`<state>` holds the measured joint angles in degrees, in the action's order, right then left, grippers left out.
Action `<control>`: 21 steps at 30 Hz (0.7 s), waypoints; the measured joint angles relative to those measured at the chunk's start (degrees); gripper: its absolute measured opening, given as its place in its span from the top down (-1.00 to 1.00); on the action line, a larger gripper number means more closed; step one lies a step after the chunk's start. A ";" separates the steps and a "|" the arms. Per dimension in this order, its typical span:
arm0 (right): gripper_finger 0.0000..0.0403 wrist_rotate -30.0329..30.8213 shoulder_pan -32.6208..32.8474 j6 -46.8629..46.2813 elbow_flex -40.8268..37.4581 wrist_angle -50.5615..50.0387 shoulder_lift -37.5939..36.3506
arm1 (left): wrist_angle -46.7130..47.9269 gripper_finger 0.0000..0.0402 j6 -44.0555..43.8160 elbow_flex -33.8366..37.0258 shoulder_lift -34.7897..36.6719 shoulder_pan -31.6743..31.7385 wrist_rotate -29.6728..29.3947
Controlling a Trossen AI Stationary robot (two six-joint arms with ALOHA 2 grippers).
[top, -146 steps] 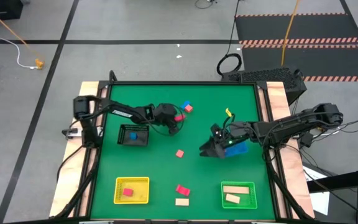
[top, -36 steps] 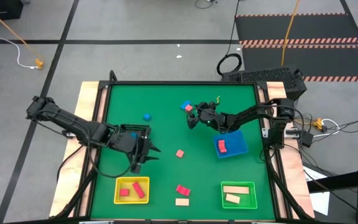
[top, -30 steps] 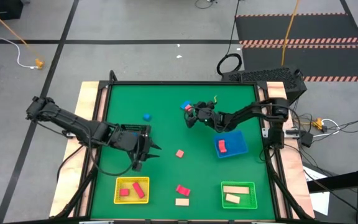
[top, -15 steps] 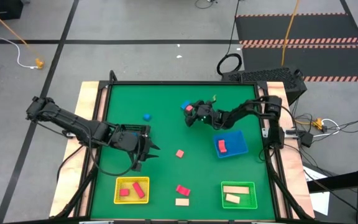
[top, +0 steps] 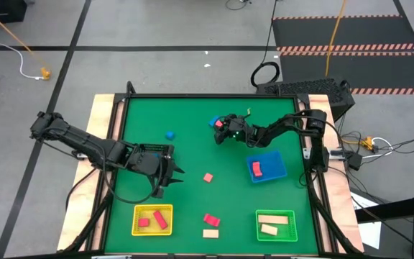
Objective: Sort & place blocks by color
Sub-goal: Put the top orange block into the blue bin
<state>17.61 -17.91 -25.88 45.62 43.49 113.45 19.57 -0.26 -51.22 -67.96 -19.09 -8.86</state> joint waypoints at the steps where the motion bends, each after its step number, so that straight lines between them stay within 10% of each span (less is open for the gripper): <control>1: 0.43 -0.72 0.02 -0.59 0.01 0.05 -0.04 | 0.00 0.30 -0.04 0.00 0.00 0.00 0.00; 11: 0.43 -7.44 0.35 0.74 -0.06 -4.12 -9.45 | 0.04 0.30 -0.28 0.02 0.00 -0.14 0.00; 21: 0.43 -7.79 4.86 -3.17 -0.04 -38.06 -29.83 | 0.35 0.30 -1.34 0.02 0.00 -0.13 -0.02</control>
<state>9.81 -13.05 -29.05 45.58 5.43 83.62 19.92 -1.60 -51.20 -67.96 -19.22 -8.88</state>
